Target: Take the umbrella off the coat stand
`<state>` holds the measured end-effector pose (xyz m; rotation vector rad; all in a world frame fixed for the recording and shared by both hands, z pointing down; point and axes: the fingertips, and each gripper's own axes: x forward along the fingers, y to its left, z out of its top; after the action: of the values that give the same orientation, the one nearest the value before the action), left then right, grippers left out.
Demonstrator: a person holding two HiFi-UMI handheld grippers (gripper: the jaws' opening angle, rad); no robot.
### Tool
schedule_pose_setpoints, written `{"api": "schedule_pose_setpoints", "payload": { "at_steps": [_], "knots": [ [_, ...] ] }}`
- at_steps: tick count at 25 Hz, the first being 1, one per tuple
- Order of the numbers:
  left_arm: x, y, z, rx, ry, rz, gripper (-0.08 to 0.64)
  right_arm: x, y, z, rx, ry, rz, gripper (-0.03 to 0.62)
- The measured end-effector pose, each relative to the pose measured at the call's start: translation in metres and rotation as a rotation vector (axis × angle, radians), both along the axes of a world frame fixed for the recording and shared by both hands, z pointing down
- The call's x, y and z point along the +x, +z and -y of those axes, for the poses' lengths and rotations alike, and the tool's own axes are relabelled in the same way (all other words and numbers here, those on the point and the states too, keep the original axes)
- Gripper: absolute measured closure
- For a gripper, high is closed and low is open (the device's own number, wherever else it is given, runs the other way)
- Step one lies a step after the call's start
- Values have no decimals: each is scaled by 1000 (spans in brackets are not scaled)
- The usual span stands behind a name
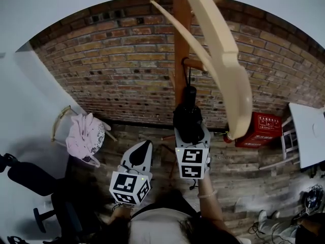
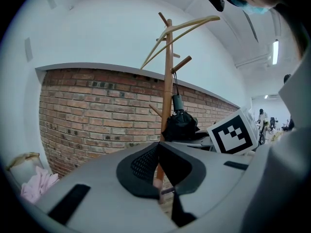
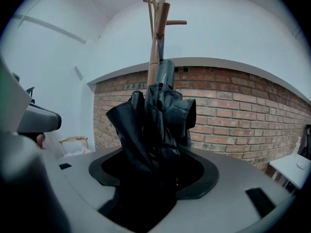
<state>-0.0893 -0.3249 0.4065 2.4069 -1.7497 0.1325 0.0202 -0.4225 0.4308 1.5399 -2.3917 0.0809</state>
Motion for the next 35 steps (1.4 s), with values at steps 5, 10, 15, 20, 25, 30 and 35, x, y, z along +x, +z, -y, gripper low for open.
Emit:
{"api": "schedule_pose_setpoints", "payload": {
  "at_steps": [5,10,15,20,25,30,35],
  "knots": [
    [-1,-1,-2,-1,-8,2,551,-1,-1,-2,-21,-21,5,299],
    [0,0,-4,0,-9,-1,551,-1,-1,-4,-32,-35,-7,304],
    [3,-5,-6,12,-10,-6,551,1,-6,-6,-25,-46,-14,305],
    [1,-8,-8,18,-13,-12,551,0,-18,-10,3,-56,-24,305],
    [0,-13,-14,37,-11,-19,551,0,-30,-18,40,-57,-29,307],
    [2,-18,-21,51,0,-23,551,5,-41,-25,60,-41,-16,307],
    [1,-23,-28,65,9,-32,551,8,-46,-34,64,-32,-19,308]
  ]
}}
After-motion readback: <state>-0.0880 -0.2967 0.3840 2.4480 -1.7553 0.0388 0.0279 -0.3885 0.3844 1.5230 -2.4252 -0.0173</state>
